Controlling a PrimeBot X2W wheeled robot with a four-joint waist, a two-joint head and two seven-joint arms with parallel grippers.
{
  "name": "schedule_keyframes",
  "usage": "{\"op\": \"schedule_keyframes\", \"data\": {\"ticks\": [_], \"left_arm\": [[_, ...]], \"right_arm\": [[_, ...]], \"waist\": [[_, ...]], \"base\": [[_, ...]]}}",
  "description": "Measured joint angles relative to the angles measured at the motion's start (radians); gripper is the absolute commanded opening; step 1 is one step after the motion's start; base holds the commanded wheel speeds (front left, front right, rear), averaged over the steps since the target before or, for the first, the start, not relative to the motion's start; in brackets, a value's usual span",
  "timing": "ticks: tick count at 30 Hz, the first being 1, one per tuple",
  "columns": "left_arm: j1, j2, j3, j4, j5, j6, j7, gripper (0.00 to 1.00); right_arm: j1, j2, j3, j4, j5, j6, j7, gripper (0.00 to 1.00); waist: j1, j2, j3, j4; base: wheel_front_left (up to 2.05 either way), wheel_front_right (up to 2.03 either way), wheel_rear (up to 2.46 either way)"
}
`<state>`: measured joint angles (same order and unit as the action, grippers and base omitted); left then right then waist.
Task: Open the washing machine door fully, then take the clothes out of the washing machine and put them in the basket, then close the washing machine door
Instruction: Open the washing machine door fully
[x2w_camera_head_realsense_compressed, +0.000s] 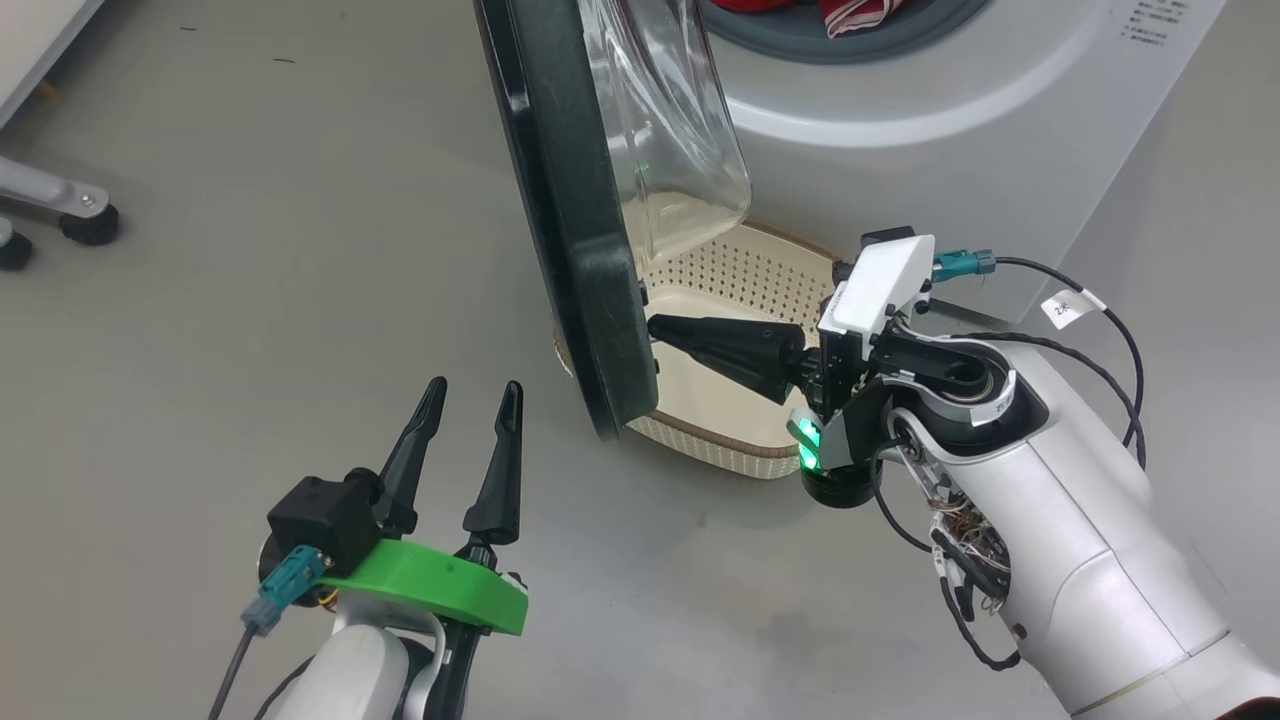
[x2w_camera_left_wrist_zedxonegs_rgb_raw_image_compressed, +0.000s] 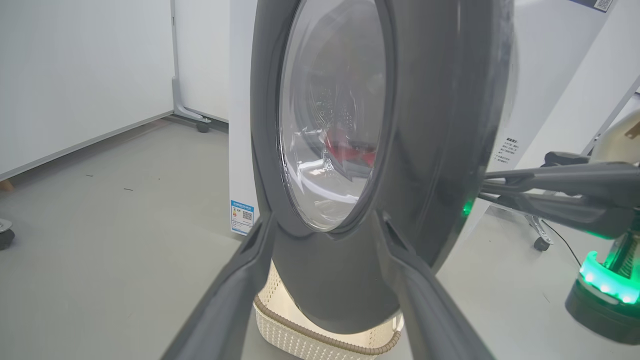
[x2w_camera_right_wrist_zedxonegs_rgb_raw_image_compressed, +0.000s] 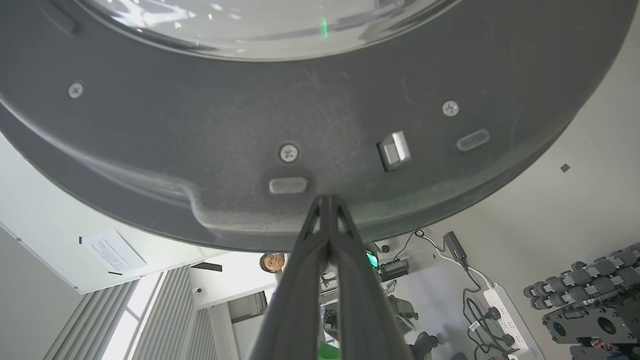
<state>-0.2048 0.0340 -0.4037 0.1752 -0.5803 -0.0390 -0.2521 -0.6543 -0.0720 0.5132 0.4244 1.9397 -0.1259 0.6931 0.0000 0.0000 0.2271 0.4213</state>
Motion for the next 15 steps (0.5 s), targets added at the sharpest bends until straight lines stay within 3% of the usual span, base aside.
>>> {"op": "schedule_keyframes", "data": {"ticks": [15], "left_arm": [[0.000, 0.000, 0.029, -0.005, 0.002, 0.009, 0.000, 1.00]], "right_arm": [[-0.001, 0.001, 0.042, -0.012, 0.029, 0.006, -0.064, 0.00]], "waist": [[0.0000, 0.0000, 0.003, -0.010]], "base": [[0.00, 0.00, 0.00]]}}
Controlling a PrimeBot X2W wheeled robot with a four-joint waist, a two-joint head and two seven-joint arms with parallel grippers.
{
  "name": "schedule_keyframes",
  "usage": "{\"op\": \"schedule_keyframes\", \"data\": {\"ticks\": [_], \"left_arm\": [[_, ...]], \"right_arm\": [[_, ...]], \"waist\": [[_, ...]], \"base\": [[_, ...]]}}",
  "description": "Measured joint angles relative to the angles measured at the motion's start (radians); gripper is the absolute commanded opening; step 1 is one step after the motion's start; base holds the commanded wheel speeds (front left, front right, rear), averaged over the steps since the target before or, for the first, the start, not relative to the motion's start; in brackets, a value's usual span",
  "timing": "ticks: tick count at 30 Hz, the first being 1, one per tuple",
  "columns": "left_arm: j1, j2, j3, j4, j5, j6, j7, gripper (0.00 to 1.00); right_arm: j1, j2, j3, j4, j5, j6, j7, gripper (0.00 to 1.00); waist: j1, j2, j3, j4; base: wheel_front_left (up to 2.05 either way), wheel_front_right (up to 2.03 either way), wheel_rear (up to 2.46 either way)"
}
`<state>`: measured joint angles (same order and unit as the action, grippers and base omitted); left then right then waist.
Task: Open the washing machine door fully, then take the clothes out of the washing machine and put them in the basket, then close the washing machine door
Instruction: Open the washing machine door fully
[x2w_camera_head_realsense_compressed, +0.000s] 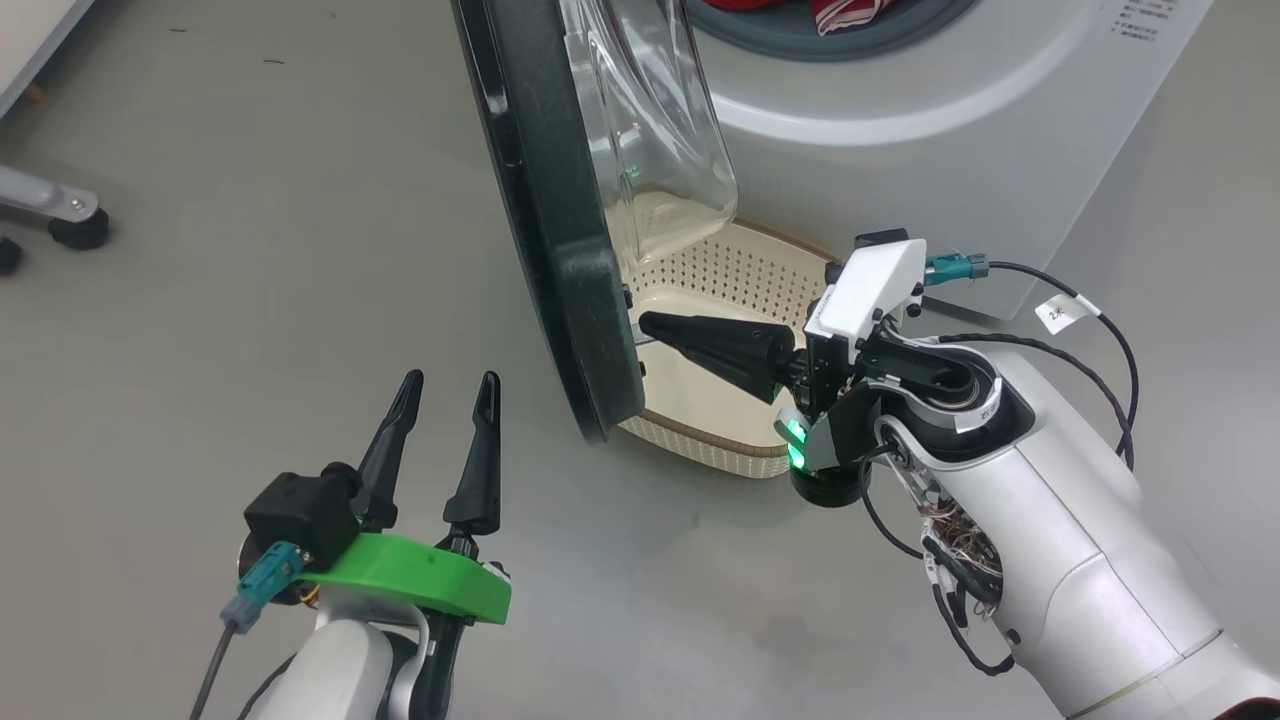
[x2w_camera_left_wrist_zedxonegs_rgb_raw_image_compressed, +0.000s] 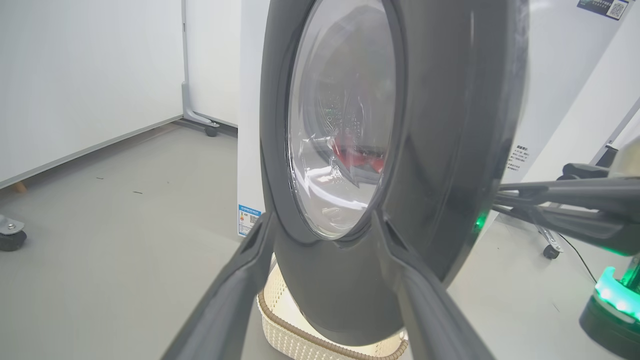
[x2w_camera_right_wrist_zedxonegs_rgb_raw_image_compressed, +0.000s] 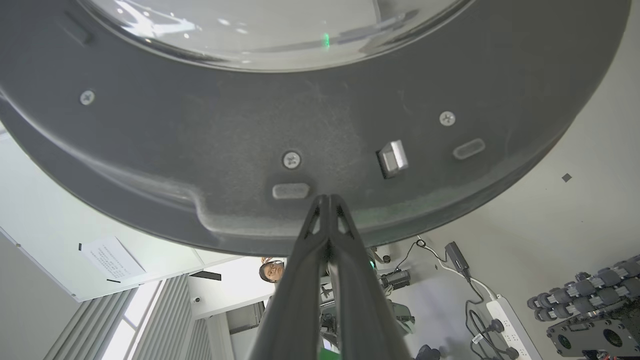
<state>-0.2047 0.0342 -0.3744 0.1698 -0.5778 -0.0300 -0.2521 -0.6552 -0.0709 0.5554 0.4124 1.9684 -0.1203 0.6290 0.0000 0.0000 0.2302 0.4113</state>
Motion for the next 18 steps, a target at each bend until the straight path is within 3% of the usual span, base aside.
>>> {"op": "schedule_keyframes", "data": {"ticks": [7, 12, 16, 18], "left_arm": [[0.001, 0.000, 0.030, 0.014, 0.057, 0.000, 0.000, 1.00], [0.012, 0.000, 0.066, 0.019, 0.061, 0.003, 0.000, 1.00], [0.033, 0.000, 0.084, 0.025, 0.068, 0.003, 0.000, 1.00], [0.042, 0.000, 0.091, 0.026, 0.073, 0.003, 0.000, 1.00]], "right_arm": [[0.000, -0.017, -0.011, -0.022, -0.083, 0.075, -0.048, 0.00], [0.012, -0.103, 0.016, -0.036, -0.218, 0.145, -0.116, 0.00], [0.027, -0.193, 0.049, -0.051, -0.402, 0.217, -0.216, 0.00], [0.030, -0.240, 0.069, -0.061, -0.509, 0.227, -0.276, 0.00]], "waist": [[0.0000, 0.0000, -0.028, -0.032], [0.0000, 0.0000, -0.056, -0.064], [0.0000, 0.0000, -0.081, -0.092], [0.0000, 0.0000, -0.093, -0.107]], "base": [[0.00, 0.00, 0.00], [0.00, 0.00, 0.00], [0.00, 0.00, 0.00], [0.00, 0.00, 0.00]]}}
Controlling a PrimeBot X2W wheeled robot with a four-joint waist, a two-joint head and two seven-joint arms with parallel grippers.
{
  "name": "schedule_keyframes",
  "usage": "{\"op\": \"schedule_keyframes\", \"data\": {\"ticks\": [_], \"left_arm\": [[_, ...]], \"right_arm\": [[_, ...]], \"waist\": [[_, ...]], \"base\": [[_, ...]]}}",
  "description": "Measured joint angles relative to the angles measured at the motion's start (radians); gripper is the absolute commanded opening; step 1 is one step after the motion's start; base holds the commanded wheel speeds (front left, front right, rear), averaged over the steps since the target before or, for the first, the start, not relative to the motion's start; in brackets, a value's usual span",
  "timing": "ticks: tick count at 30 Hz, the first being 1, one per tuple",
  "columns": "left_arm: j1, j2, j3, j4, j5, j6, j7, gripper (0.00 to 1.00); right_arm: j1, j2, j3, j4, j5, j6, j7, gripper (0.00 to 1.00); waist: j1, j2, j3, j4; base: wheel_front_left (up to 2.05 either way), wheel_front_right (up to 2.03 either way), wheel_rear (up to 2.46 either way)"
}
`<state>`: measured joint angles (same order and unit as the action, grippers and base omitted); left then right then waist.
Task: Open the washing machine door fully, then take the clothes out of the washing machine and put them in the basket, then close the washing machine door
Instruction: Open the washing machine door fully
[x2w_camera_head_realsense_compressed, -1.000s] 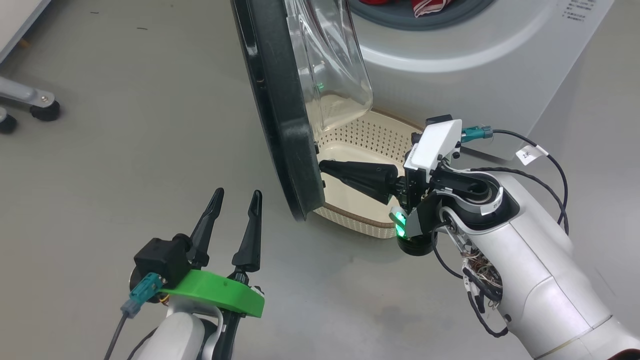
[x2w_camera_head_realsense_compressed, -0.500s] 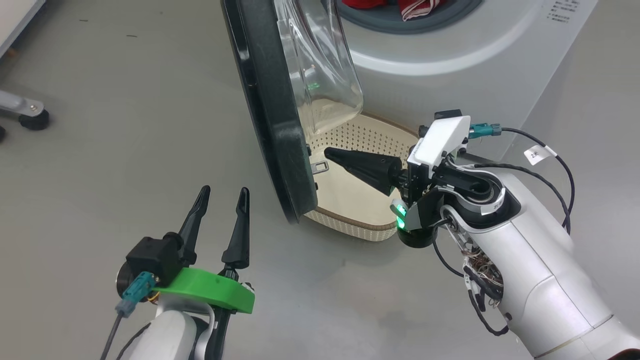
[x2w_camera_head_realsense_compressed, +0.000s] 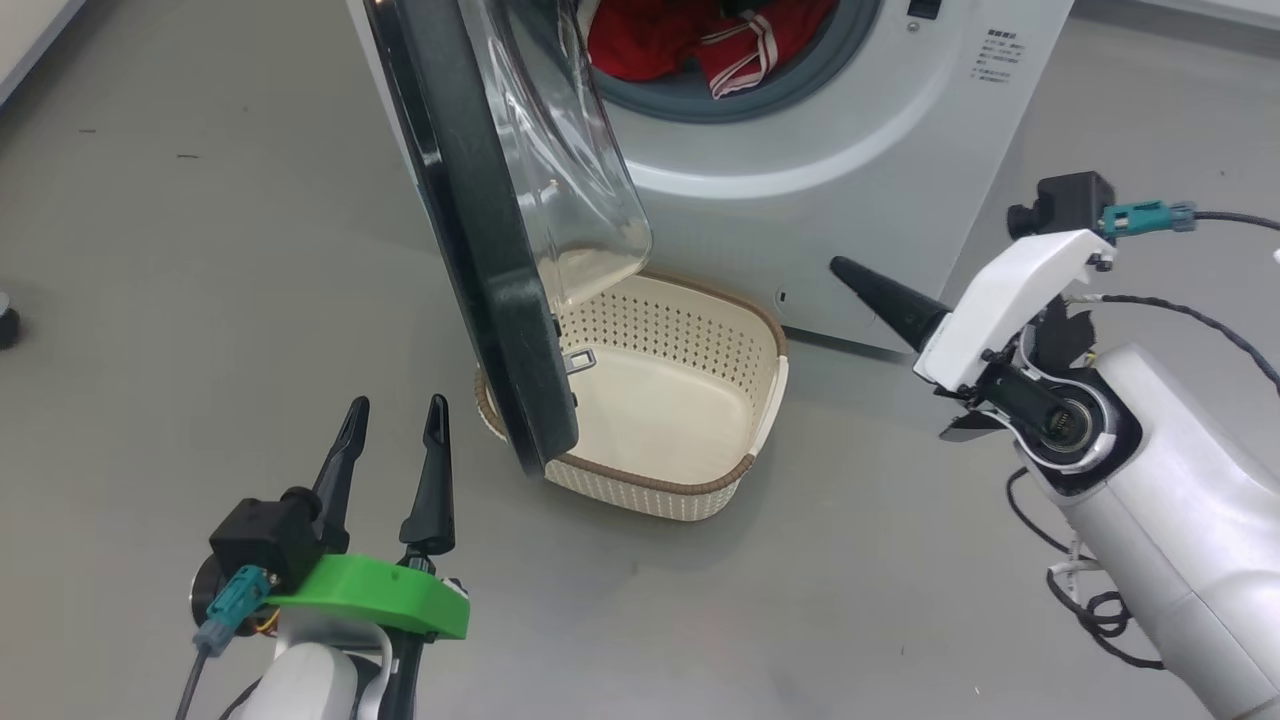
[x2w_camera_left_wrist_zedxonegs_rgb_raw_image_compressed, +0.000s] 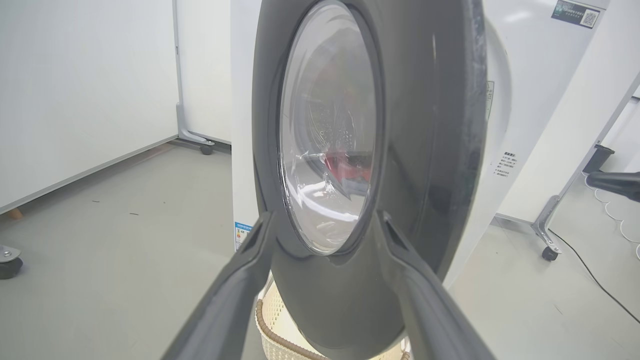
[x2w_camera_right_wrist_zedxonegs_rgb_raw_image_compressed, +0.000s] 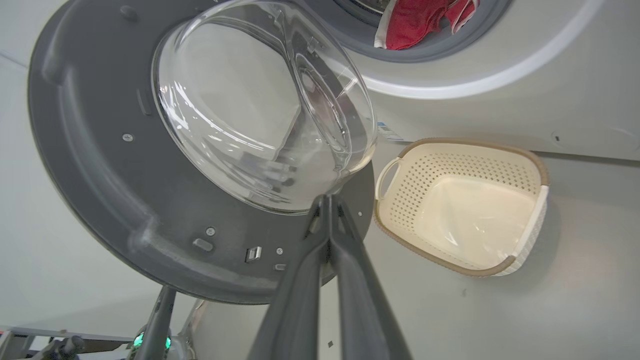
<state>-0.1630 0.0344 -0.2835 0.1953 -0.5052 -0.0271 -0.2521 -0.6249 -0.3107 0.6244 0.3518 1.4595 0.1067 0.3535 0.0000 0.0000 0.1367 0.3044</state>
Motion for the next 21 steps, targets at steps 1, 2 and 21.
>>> {"op": "schedule_keyframes", "data": {"ticks": [1, 2, 21], "left_arm": [[0.004, 0.000, 0.005, 0.000, 0.004, 0.000, 0.000, 1.00], [0.009, 0.000, 0.011, 0.000, 0.005, 0.000, 0.000, 1.00], [0.083, 0.001, 0.063, 0.003, 0.021, -0.006, 0.000, 1.00]], "right_arm": [[0.001, -0.024, 0.010, -0.005, -0.056, 0.006, -0.033, 0.00], [0.003, -0.045, 0.015, -0.011, -0.105, 0.006, -0.067, 0.00], [0.261, -0.216, 0.067, -0.063, -0.618, -0.117, -0.591, 0.00]], "waist": [[0.0000, 0.0000, -0.006, -0.008], [0.0000, 0.0000, -0.012, -0.015], [0.0000, 0.0000, -0.099, -0.127]], "base": [[0.00, 0.00, 0.00], [0.00, 0.00, 0.00], [0.00, 0.00, 0.00]]}}
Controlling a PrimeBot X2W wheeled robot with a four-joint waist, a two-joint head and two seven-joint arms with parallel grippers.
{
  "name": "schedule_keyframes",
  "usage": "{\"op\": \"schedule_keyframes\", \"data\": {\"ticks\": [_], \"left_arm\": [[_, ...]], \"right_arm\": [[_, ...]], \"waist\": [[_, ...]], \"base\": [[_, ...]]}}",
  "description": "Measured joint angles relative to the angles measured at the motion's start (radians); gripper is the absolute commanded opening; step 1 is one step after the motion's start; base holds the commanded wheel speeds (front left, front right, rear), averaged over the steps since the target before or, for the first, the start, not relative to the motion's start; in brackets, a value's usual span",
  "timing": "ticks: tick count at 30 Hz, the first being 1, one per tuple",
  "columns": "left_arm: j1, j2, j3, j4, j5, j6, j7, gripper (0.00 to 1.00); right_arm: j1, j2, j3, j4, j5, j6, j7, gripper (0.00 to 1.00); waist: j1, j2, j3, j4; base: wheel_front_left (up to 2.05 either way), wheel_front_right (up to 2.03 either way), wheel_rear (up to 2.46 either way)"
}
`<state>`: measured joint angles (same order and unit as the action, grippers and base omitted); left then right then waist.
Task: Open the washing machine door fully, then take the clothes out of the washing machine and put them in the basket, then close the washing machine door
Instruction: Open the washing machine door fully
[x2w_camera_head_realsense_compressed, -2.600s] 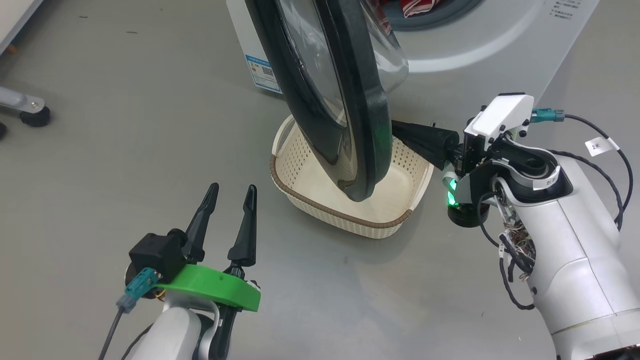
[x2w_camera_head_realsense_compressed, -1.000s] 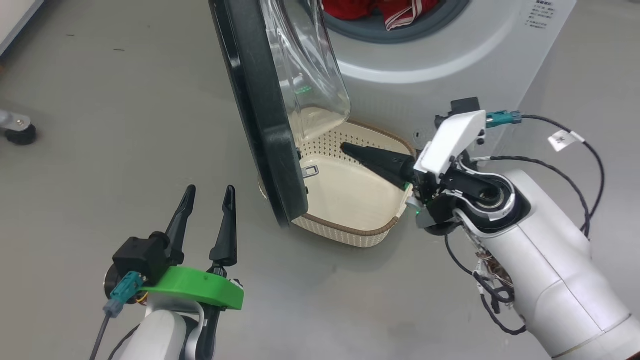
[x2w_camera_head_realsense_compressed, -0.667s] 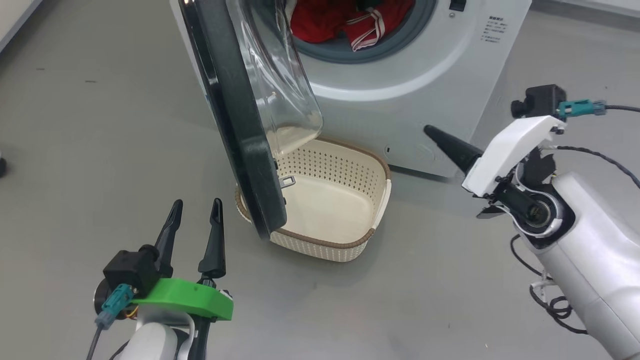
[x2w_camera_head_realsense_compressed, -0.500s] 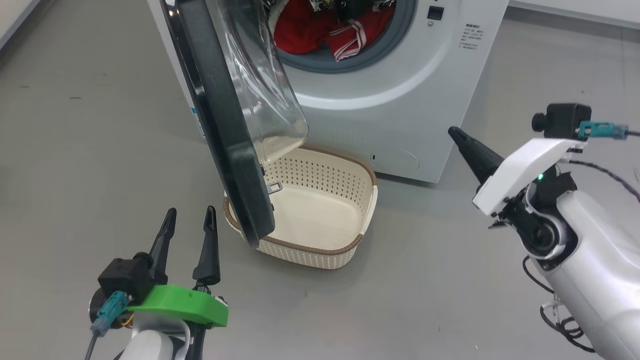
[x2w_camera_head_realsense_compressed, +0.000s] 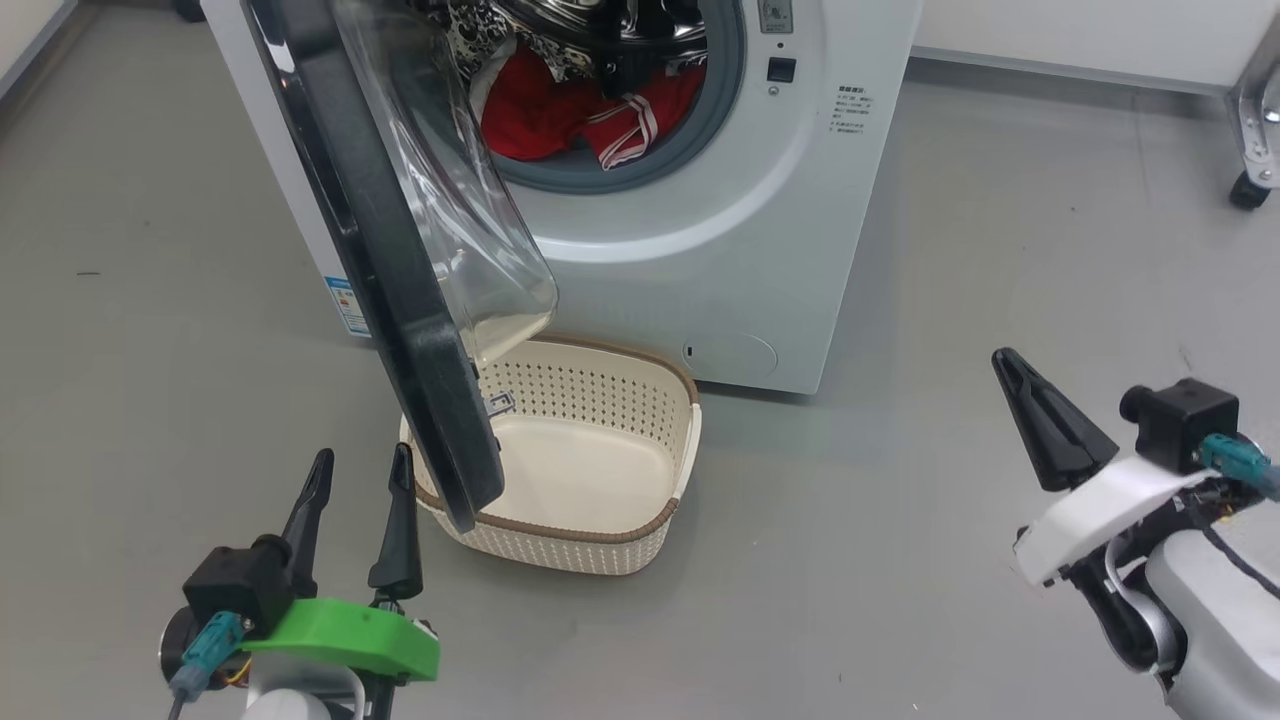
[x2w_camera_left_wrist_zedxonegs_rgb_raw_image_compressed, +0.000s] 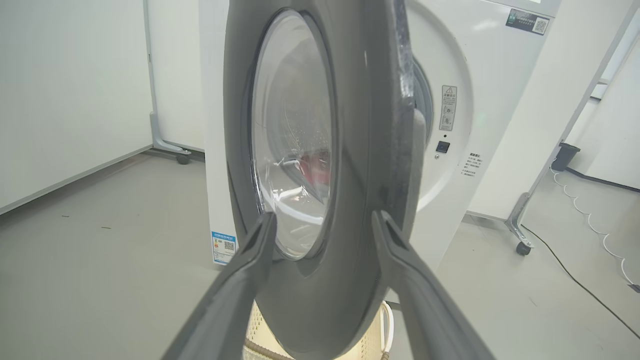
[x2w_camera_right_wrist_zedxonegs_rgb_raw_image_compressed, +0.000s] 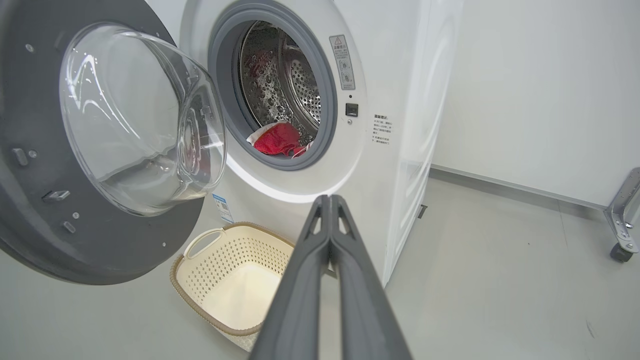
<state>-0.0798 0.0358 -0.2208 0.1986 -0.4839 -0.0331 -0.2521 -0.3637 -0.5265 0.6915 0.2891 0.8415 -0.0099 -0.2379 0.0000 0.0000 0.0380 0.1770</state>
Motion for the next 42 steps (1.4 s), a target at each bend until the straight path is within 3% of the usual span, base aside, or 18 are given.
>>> {"op": "schedule_keyframes", "data": {"ticks": [6, 10, 11, 12, 13, 14, 24, 42], "left_arm": [[0.001, 0.002, 0.026, -0.003, 0.015, -0.008, 0.000, 1.00], [0.001, 0.002, 0.033, -0.003, 0.020, -0.009, 0.000, 1.00], [0.001, 0.002, 0.037, -0.004, 0.020, -0.009, 0.000, 1.00], [0.001, 0.001, 0.040, -0.004, 0.021, -0.009, 0.000, 1.00], [0.002, 0.001, 0.044, -0.005, 0.021, -0.009, 0.000, 1.00], [0.002, 0.001, 0.049, -0.005, 0.022, -0.009, 0.000, 1.00], [0.003, 0.001, 0.066, -0.010, 0.030, -0.017, 0.000, 1.00], [0.004, 0.001, 0.064, 0.004, 0.037, -0.026, 0.000, 1.00]], "right_arm": [[0.100, 0.009, -0.037, 0.002, -0.028, -0.102, -0.036, 0.00], [0.161, 0.035, -0.102, -0.002, -0.025, -0.109, -0.027, 0.00], [0.172, 0.043, -0.114, -0.004, -0.025, -0.109, -0.027, 0.05], [0.181, 0.049, -0.126, -0.008, -0.026, -0.109, -0.026, 0.38], [0.191, 0.058, -0.145, -0.018, -0.030, -0.109, -0.024, 0.78], [0.198, 0.067, -0.170, -0.032, -0.040, -0.109, -0.023, 1.00], [0.255, 0.130, -0.320, -0.125, -0.146, -0.116, -0.023, 1.00], [0.360, 0.203, -0.398, -0.191, -0.274, -0.116, -0.023, 1.00]], "waist": [[0.0000, 0.0000, -0.010, -0.022], [0.0000, 0.0000, -0.011, -0.029], [0.0000, 0.0000, -0.011, -0.030], [0.0000, 0.0000, -0.011, -0.031], [0.0000, 0.0000, -0.012, -0.033], [0.0000, 0.0000, -0.012, -0.035], [0.0000, 0.0000, 0.001, -0.052], [0.0000, 0.0000, 0.016, -0.057]], "base": [[0.00, 0.00, 0.00], [0.00, 0.00, 0.00], [0.00, 0.00, 0.00], [0.00, 0.00, 0.00], [0.00, 0.00, 0.00], [0.00, 0.00, 0.00], [0.00, 0.00, 0.00], [0.00, 0.00, 0.00]]}}
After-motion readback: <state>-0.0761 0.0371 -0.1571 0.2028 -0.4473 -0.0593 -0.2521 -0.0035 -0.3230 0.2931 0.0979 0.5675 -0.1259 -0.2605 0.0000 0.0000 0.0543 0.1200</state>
